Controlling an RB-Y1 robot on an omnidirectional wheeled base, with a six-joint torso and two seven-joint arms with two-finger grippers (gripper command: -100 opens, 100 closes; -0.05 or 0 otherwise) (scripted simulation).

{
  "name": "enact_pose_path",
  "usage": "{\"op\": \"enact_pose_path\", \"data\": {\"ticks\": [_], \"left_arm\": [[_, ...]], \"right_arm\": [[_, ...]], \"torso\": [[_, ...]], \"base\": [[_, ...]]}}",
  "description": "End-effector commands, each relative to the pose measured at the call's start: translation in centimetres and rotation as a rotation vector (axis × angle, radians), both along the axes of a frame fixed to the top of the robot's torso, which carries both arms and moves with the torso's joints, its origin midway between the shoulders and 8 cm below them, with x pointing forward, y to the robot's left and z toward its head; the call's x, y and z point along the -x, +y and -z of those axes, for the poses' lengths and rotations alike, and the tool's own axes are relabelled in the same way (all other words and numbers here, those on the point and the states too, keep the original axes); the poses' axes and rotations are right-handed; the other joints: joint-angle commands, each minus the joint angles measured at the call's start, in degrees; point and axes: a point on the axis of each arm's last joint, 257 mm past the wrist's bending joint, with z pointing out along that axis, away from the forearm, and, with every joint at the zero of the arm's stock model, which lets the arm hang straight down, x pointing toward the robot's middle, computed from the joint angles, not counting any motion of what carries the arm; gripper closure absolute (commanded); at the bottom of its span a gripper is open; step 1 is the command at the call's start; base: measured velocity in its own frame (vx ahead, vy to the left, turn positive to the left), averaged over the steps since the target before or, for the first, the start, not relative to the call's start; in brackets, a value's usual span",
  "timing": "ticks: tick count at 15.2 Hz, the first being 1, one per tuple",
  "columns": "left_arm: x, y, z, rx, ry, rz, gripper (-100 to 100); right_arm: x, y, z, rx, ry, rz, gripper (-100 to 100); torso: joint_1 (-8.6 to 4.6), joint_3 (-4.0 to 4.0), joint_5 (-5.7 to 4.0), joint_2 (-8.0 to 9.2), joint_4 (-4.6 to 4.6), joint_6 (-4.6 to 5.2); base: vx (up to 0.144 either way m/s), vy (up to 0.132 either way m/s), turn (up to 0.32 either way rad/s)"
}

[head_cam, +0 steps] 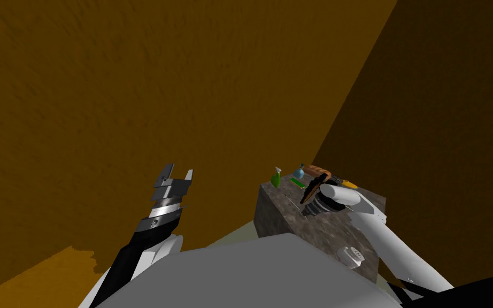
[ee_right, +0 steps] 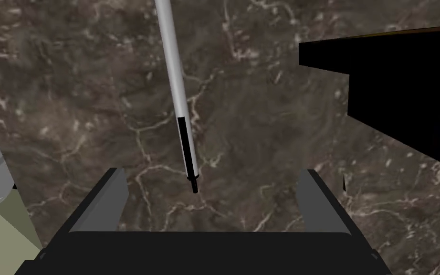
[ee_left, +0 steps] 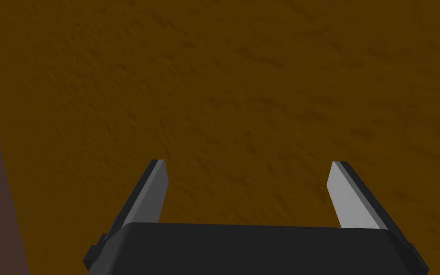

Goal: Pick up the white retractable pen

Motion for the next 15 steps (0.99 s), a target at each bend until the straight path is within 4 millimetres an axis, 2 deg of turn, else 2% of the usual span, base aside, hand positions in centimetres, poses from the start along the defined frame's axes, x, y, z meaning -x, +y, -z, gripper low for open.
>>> {"op": "enact_pose_path", "data": {"ticks": [1, 12, 15], "left_arm": [[0.0, 0.0, 0.0, 0.000, 0.000, 0.000, 0], [0.0, 0.0, 0.0, 0.000, 0.000, 0.000, 0], [0.0, 0.0, 0.0, 0.000, 0.000, 0.000, 0]], "right_arm": [[0.8, 0.4, 0.1, -0.040, 0.020, -0.003, -100], [4.2, 2.9, 0.5, -0.246, 0.103, -0.016, -100], [2.8, 2.2, 0.7, -0.211, 0.057, -0.019, -100]], "torso": [[0.00, 0.00, 0.00, 0.00, 0.00, 0.00], [-0.35, -0.45, -0.30, -0.65, -0.24, -0.34], [-0.29, -0.45, -0.34, -0.59, -0.27, -0.35]], "base": [[0.075, -0.022, 0.176], [0.078, -0.036, 0.164], [-0.031, 0.034, -0.008]]}}
